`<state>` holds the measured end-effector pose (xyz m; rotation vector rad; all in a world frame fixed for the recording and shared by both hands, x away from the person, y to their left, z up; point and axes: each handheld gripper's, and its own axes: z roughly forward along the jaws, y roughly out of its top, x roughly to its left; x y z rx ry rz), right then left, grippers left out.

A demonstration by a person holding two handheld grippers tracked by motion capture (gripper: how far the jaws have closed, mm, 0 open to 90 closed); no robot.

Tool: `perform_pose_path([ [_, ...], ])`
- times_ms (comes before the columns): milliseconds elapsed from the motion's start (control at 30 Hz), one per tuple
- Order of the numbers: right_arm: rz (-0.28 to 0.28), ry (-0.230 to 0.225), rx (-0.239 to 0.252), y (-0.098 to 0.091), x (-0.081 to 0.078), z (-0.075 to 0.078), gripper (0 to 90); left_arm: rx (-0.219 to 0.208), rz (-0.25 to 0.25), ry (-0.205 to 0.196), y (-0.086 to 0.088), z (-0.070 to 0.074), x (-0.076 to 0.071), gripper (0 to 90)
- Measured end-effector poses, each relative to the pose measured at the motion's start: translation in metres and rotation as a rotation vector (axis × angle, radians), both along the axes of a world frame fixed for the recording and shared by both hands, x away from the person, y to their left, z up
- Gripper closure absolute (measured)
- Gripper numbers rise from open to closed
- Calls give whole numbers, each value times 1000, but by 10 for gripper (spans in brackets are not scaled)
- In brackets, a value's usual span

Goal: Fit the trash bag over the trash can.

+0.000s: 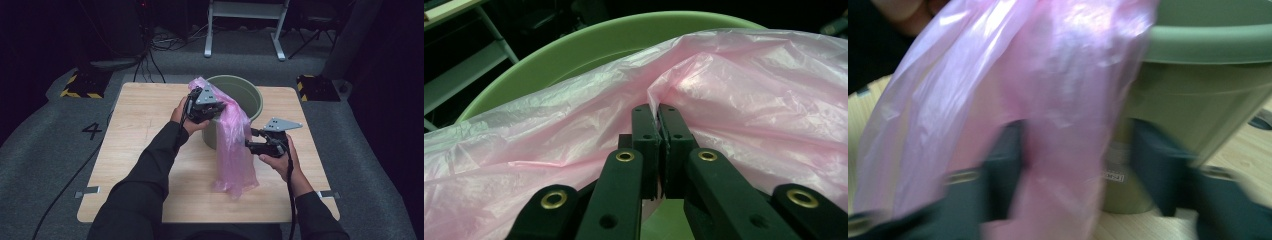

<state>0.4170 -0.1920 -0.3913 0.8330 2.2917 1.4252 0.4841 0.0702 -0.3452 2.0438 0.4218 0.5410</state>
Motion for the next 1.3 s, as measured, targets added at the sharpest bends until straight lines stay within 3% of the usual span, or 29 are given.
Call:
perform_pose_path([
  [33, 20, -15, 0, 0, -1, -1, 699, -3, 0, 7, 1, 0, 0, 836],
  [100, 23, -23, 7, 0, -2, -1, 742, -6, -1, 7, 1, -1, 0, 814],
  [167, 33, -49, 40, -4, -4, 0, 866, -28, 12, 7, 4, -1, 0, 695],
  [333, 20, -70, 58, -14, -7, 0, 886, -62, 34, 19, 14, 2, 0, 510],
  [367, 20, -67, 61, -18, -8, 1, 886, -64, 58, 10, 18, 4, 0, 510],
  [433, 20, -68, 65, -26, -10, 2, 886, -86, 125, -7, 26, 8, 1, 413],
  [467, 20, -68, 65, -26, -10, 2, 886, -86, 125, -7, 26, 8, 1, 387],
  [500, 37, -61, 50, -28, -12, 4, 886, -116, 167, -17, 31, 12, 3, 376],
  [567, 51, -62, 34, -28, -13, 5, 885, -136, 171, -13, 33, 17, 5, 373],
  [733, 85, -54, 22, -26, -14, 8, 884, -131, 173, -42, 22, 28, 5, 361],
  [767, 107, -56, 13, -24, -15, 10, 885, -105, 181, -59, 12, 33, 5, 362],
  [867, 130, -50, 11, -22, -15, 12, 885, -71, 175, -46, 0, 36, 7, 363],
  [967, 166, -54, -7, -19, -19, 15, 885, 16, 152, -63, -28, 39, 8, 381],
  [1067, 183, -61, -8, -18, -21, 16, 885, 50, 150, -58, -36, 38, 8, 421],
  [1133, 182, -71, -12, -19, -22, 18, 884, 108, 156, -57, -45, 36, 10, 438],
  [1200, 176, -87, 2, -22, -24, 21, 880, 168, 134, -22, -50, 33, 12, 533],
  [1233, 176, -87, 2, -22, -24, 21, 880, 168, 134, -22, -50, 33, 12, 536],
  [1300, 167, -107, 19, -24, -25, 24, 868, 222, 119, -5, -53, 30, 14, 563],
])
